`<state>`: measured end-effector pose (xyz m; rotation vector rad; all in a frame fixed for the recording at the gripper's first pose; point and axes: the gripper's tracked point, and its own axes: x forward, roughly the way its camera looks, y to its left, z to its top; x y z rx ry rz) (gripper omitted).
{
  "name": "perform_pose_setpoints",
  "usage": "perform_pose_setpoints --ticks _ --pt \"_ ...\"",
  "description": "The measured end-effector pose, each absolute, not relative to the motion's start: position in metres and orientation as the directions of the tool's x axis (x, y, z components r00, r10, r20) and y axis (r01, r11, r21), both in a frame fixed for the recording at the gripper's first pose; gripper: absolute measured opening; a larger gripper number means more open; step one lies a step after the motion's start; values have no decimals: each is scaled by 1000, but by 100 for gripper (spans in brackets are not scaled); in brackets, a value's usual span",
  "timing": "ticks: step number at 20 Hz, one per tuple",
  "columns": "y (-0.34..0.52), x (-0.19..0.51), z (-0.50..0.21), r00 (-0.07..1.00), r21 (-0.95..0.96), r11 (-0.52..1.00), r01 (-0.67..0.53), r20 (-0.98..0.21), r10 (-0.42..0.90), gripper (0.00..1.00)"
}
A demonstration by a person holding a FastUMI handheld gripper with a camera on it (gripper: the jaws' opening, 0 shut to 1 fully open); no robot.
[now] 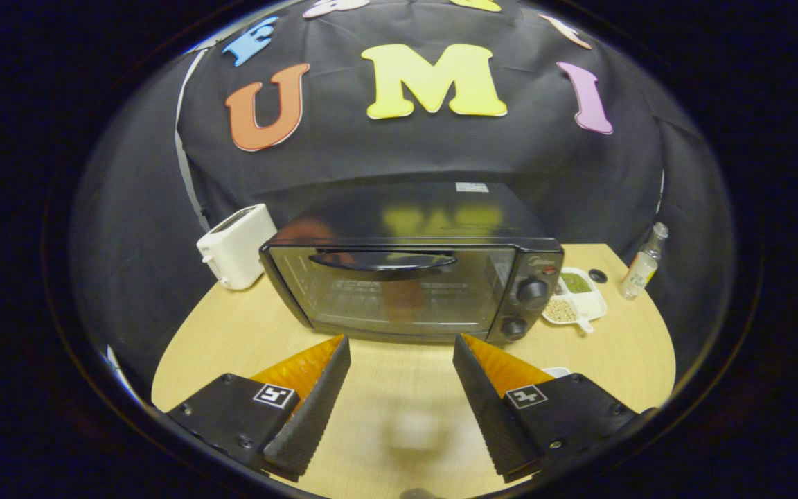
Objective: Open the toaster oven, put the food inside, and close the toaster oven door.
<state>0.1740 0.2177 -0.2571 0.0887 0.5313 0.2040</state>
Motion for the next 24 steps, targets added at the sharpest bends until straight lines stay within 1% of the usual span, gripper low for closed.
perform_pose_setpoints --ticks 4,8,11,15,19,22,24 --pt "180 148 -241 870 114 987 -118 -467 158 96" --pt "123 112 -196 913 66 995 -70 -397 90 96" --pt "72 91 -139 955 30 999 -23 -296 31 96" --pt "18 61 -64 988 45 999 29 -150 -21 97" --pt "-21 29 -4 999 77 997 21 -26 -19 98" --pt "-50 15 25 999 28 1000 12 51 -13 98" --pt "-61 8 36 997 31 999 -7 81 4 98"
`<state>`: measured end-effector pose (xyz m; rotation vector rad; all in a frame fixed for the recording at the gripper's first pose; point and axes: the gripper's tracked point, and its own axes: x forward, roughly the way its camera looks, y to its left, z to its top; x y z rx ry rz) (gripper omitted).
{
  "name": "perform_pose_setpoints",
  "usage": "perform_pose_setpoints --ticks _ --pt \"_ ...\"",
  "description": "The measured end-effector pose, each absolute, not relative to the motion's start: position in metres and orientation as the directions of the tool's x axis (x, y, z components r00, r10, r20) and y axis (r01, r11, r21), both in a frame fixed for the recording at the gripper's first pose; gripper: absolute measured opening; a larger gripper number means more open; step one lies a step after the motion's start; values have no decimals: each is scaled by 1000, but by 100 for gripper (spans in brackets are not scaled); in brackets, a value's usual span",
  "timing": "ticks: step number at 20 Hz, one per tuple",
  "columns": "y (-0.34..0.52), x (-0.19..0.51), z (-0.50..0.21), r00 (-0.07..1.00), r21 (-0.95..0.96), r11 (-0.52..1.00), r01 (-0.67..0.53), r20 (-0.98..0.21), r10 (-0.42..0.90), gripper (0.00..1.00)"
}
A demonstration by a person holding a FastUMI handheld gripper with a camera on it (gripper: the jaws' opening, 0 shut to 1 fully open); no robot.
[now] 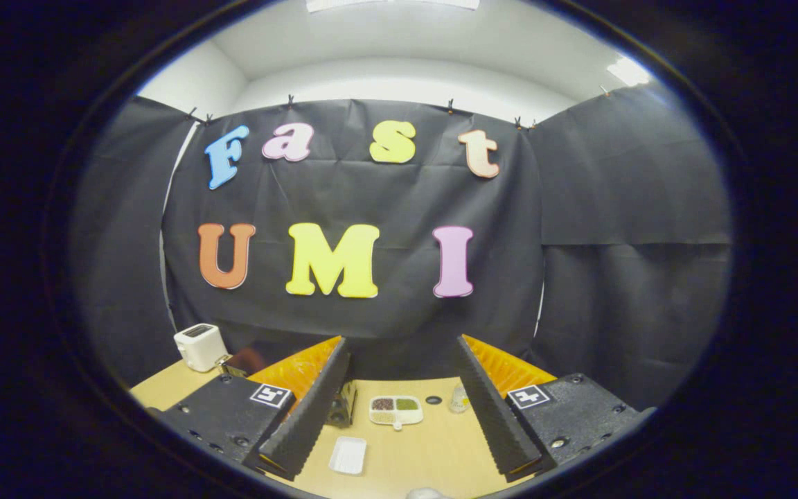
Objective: Open the toaster oven, put the food inside, and close the toaster oven door.
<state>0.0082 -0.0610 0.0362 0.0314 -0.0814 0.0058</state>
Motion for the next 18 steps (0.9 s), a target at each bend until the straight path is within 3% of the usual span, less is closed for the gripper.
perform_pose_setpoints --ticks 9,18 --pt "-82 2 11 996 94 992 -85 47 81 98" --pt "-88 -2 12 996 77 994 -74 50 70 98"
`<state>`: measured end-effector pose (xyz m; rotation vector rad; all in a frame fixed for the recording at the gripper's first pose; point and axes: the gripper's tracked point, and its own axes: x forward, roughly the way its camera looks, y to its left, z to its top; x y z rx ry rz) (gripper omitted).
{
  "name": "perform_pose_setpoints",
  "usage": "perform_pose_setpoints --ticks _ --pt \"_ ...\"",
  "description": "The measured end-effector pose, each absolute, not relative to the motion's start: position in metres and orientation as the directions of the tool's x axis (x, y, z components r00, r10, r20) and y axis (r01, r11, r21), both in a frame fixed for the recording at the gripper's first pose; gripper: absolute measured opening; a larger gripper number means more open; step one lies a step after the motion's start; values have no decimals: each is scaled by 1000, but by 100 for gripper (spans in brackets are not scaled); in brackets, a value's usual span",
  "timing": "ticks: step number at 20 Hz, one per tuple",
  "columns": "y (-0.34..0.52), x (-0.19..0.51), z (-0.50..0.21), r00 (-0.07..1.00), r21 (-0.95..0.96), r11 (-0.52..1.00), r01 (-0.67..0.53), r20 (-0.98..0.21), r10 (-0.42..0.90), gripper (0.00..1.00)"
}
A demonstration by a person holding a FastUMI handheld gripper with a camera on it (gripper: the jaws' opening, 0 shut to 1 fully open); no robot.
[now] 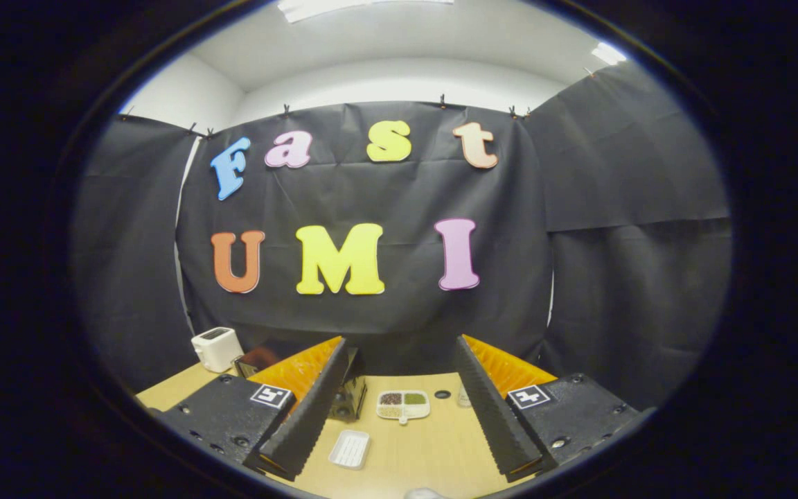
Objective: Open the toaster oven, put the food inside, and close the toaster oven door.
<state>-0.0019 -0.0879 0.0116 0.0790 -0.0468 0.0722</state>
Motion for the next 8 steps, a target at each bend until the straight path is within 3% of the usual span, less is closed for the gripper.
perform_pose_setpoints --ticks 8 --pt "-86 -8 18 996 64 996 -64 62 60 99"
